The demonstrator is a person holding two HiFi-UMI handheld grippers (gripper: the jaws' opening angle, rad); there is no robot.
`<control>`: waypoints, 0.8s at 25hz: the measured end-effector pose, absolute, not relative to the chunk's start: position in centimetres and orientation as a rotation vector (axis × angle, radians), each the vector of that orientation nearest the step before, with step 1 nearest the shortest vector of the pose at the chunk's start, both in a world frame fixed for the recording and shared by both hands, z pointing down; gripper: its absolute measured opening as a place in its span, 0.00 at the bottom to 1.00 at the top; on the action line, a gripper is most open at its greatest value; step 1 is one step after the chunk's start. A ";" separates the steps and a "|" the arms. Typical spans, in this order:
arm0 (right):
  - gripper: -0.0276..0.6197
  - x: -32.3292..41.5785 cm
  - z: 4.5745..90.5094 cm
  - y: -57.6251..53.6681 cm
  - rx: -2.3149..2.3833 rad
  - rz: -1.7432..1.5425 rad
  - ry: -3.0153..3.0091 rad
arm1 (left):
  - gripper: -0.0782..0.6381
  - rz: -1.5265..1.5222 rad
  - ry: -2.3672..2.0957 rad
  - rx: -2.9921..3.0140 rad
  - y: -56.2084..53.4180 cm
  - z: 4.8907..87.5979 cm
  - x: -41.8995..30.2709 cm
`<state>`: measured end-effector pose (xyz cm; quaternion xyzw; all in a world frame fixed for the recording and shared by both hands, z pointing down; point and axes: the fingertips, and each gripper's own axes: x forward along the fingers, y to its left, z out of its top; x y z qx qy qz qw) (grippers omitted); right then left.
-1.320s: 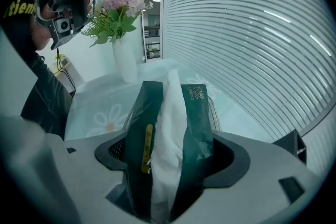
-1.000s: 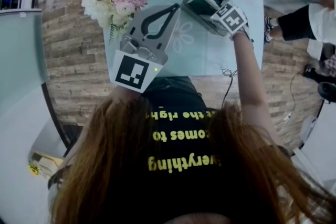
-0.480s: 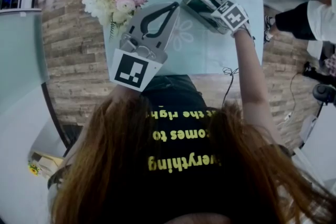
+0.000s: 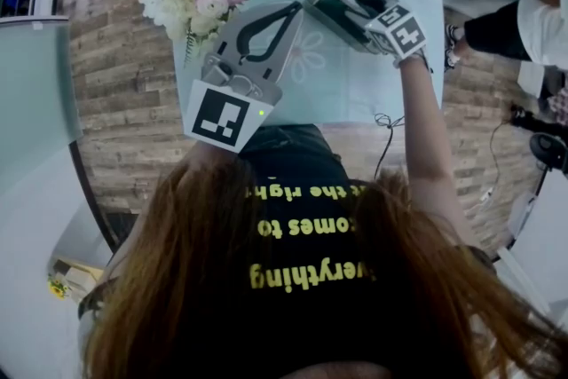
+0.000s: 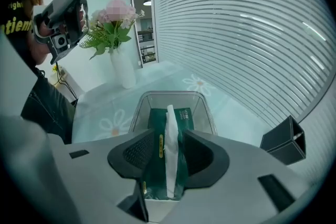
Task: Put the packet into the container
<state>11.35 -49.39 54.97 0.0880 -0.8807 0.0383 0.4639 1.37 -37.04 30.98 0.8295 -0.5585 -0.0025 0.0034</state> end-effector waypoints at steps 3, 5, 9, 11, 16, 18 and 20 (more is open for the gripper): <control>0.23 11.6 54.6 -49.3 0.241 0.093 -2.184 | 0.11 -0.012 -1.752 2.601 -37.1 30.8 1.4; 0.19 11.7 54.4 -49.3 0.266 0.095 -2.200 | 0.11 -0.010 -1.750 2.598 -37.0 30.9 1.4; 0.12 12.1 53.6 -49.5 0.330 0.077 -2.229 | 0.11 -0.010 -1.746 2.607 -36.9 30.8 1.5; 0.10 12.2 53.1 -49.7 0.371 0.082 -2.254 | 0.11 -0.009 -1.743 2.609 -36.9 30.8 1.6; 0.08 12.4 51.6 -50.1 0.505 0.192 -2.374 | 0.11 -0.022 -1.734 2.591 -36.8 30.9 1.6; 0.08 12.3 50.6 -50.2 0.574 0.228 -2.441 | 0.11 -0.034 -1.726 2.584 -36.8 30.9 1.6; 0.08 12.1 49.2 -50.1 0.646 0.224 -2.515 | 0.11 -0.031 -1.727 2.581 -36.9 31.0 1.5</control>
